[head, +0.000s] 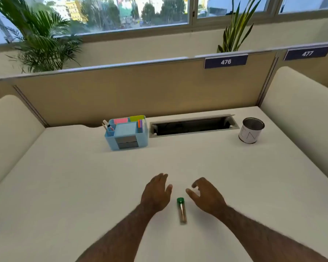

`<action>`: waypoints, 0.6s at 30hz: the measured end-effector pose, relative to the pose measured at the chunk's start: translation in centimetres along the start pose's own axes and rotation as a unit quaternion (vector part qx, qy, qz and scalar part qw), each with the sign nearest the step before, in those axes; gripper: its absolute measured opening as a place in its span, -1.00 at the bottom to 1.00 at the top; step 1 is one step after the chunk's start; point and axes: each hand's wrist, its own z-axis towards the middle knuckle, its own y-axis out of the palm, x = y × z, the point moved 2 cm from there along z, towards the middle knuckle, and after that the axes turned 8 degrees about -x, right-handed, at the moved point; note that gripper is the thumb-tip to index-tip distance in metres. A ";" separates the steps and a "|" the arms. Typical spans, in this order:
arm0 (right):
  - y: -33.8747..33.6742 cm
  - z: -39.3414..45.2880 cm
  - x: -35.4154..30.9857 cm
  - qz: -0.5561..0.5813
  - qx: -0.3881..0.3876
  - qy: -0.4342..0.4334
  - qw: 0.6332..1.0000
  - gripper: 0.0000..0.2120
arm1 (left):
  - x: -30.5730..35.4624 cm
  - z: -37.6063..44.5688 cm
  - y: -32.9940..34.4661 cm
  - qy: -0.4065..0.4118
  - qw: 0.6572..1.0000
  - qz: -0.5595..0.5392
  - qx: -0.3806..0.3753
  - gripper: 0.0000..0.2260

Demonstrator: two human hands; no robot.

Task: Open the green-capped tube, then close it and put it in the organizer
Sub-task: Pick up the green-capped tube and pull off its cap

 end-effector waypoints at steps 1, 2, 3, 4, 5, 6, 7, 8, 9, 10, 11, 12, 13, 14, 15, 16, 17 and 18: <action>0.5 -0.3 0.0 -0.001 -0.015 0.013 1.000 -0.64 | -0.2 -0.2 0.5 0.000 1.000 -0.004 -0.021 -0.51; 0.7 -0.4 -0.1 -0.010 -0.027 0.020 0.999 -0.66 | -0.2 -0.4 0.8 0.001 0.999 -0.011 -0.033 -0.52; 1.2 -0.7 -0.1 -0.017 -0.043 0.025 0.999 -0.67 | -0.4 -0.7 1.4 -0.002 0.999 -0.012 -0.047 -0.52; 1.8 -1.1 -0.2 -0.011 -0.062 0.033 0.997 -0.68 | -0.5 -1.1 2.0 -0.009 0.998 -0.018 -0.063 -0.52; 2.1 -1.4 -0.3 -0.006 -0.072 0.036 0.997 -0.67 | -0.6 -1.3 2.4 -0.013 0.997 -0.025 -0.067 -0.52; 2.6 -1.7 -0.3 0.000 -0.076 0.037 0.996 -0.66 | -0.6 -1.7 3.0 -0.014 0.997 -0.031 -0.071 -0.52; 2.8 -1.9 -0.5 0.001 -0.078 0.040 0.996 -0.64 | -0.6 -1.9 3.3 -0.013 0.997 -0.036 -0.069 -0.52; 2.9 -2.1 -0.6 -0.001 -0.082 0.044 0.996 -0.62 | -0.5 -2.1 3.6 -0.009 0.997 -0.039 -0.068 -0.53; 3.1 -2.2 -0.8 -0.006 -0.082 0.046 0.996 -0.59 | -0.4 -2.2 4.0 -0.007 0.997 -0.045 -0.069 -0.54; 3.1 -2.3 -1.0 -0.014 -0.077 0.044 0.996 -0.57 | -0.2 -2.3 4.2 -0.003 0.996 -0.048 -0.070 -0.55; 3.2 -2.4 -1.2 -0.018 -0.074 0.043 0.996 -0.55 | 0.0 -2.4 4.5 -0.002 0.996 -0.057 -0.073 -0.56; 3.4 -2.4 -1.3 -0.021 -0.068 0.039 0.997 -0.54 | 0.2 -2.4 4.7 -0.002 0.995 -0.068 -0.075 -0.57; 3.5 -2.5 -1.4 -0.020 -0.065 0.036 0.997 -0.54 | 0.3 -2.4 4.9 -0.002 0.994 -0.083 -0.074 -0.58; 3.6 -2.5 -1.5 -0.020 -0.063 0.034 0.997 -0.54 | 0.3 -2.4 5.2 -0.004 0.993 -0.099 -0.072 -0.59; 3.8 -2.6 -1.6 -0.020 -0.063 0.033 0.997 -0.55 | 0.4 -2.3 5.4 -0.006 0.991 -0.115 -0.070 -0.59; 3.9 -2.6 -1.6 -0.017 -0.065 0.039 0.997 -0.57 | 0.5 -2.3 5.6 -0.009 0.989 -0.131 -0.068 -0.60; 4.0 -2.5 -1.6 -0.008 -0.066 0.047 0.997 -0.59 | 0.6 -2.3 5.8 -0.010 0.987 -0.146 -0.063 -0.60; 4.1 -2.4 -1.6 0.009 -0.066 0.059 0.996 -0.61 | 0.8 -2.3 5.8 -0.015 0.985 -0.163 -0.058 -0.61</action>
